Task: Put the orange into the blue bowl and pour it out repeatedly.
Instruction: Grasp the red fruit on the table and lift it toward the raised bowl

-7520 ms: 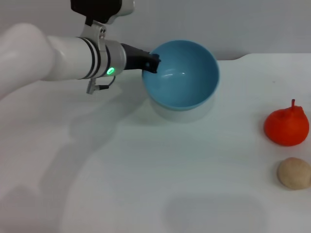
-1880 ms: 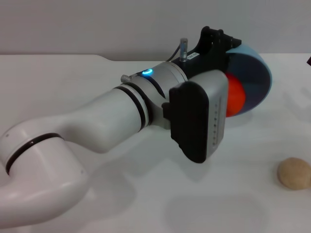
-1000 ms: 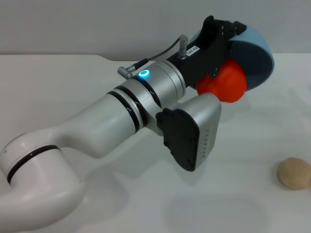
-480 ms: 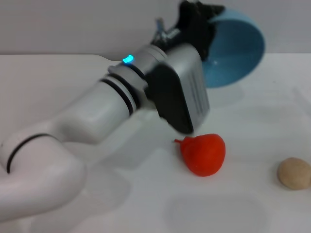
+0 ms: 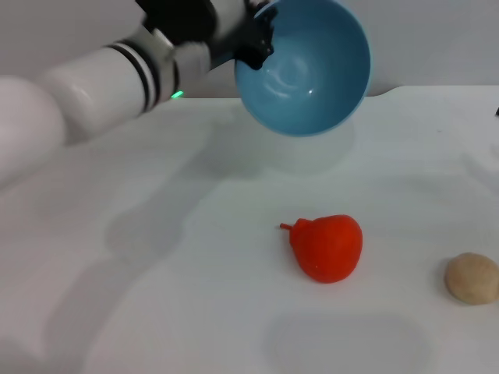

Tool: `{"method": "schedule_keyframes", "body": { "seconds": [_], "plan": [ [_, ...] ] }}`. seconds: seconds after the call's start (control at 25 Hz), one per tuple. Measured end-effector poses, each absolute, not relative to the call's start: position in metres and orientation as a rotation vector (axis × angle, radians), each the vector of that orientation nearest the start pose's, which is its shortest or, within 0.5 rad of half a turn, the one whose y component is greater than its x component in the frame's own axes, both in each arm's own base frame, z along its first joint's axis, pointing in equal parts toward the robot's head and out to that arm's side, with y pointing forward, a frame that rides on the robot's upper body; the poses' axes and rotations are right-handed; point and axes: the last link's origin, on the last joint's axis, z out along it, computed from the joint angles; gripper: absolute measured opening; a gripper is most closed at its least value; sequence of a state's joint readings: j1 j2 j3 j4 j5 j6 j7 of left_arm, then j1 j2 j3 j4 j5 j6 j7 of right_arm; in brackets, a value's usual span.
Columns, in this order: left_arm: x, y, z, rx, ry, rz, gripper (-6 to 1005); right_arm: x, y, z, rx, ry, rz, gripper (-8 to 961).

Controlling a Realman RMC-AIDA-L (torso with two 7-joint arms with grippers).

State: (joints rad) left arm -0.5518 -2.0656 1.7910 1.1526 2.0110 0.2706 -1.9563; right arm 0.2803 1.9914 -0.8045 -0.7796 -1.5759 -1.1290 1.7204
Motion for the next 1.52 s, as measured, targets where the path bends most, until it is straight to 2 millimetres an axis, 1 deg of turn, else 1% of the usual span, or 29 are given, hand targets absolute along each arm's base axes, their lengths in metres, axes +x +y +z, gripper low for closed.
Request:
{"method": "schedule_keyframes", "body": {
  "seconds": [0.04, 0.08, 0.12, 0.28, 0.36, 0.44, 0.52, 0.72, 0.88, 0.92, 0.96, 1.12, 1.52],
  "plan": [
    [-0.116, 0.421, -0.041, -2.257, -0.163, -0.329, -1, 0.346, 0.339, 0.093, -1.976, 1.137, 0.729, 713],
    [-0.124, 0.427, -0.034, -2.301, -0.33, -0.346, -2, 0.345, 0.341, 0.095, -1.999, 1.161, 0.689, 713],
    [-0.124, 0.427, -0.034, -2.301, -0.33, -0.346, -2, 0.344, 0.342, 0.096, -2.025, 1.176, 0.652, 713],
    [-0.145, 0.439, -0.018, -2.357, -0.667, -0.349, -2, 0.336, 0.344, 0.104, -2.157, 1.267, 0.502, 713],
    [-0.154, 0.443, -0.013, -2.342, -0.747, -0.331, -1, 0.329, 0.344, 0.106, -2.231, 1.318, 0.438, 712],
    [-0.158, 0.445, -0.011, -2.324, -0.767, -0.311, -1, 0.32, 0.345, 0.101, -2.298, 1.337, 0.414, 712],
    [-0.158, 0.446, -0.013, -2.319, -0.759, -0.301, -1, 0.309, 0.347, 0.089, -2.35, 1.337, 0.428, 712],
    [-0.152, 0.446, -0.023, -2.306, -0.726, -0.302, -1, 0.284, 0.358, 0.046, -2.436, 1.315, 0.388, 713],
    [-0.149, 0.448, -0.023, -2.281, -0.712, -0.317, -2, 0.27, 0.364, 0.008, -2.507, 1.309, 0.321, 712],
    [-0.149, 0.448, -0.024, -2.278, -0.711, -0.317, -2, 0.264, 0.365, -0.011, -2.552, 1.329, 0.289, 712],
    [-0.149, 0.448, -0.024, -2.278, -0.711, -0.317, -2, 0.264, 0.365, -0.011, -2.552, 1.329, 0.289, 712],
    [-0.152, 0.447, -0.024, -2.275, -0.713, -0.311, -2, 0.256, 0.363, -0.033, -2.611, 1.341, 0.278, 710],
    [-0.157, 0.448, -0.024, -2.259, -0.719, -0.307, -1, 0.256, 0.361, -0.048, -2.629, 1.348, 0.233, 701]
  ]
}}
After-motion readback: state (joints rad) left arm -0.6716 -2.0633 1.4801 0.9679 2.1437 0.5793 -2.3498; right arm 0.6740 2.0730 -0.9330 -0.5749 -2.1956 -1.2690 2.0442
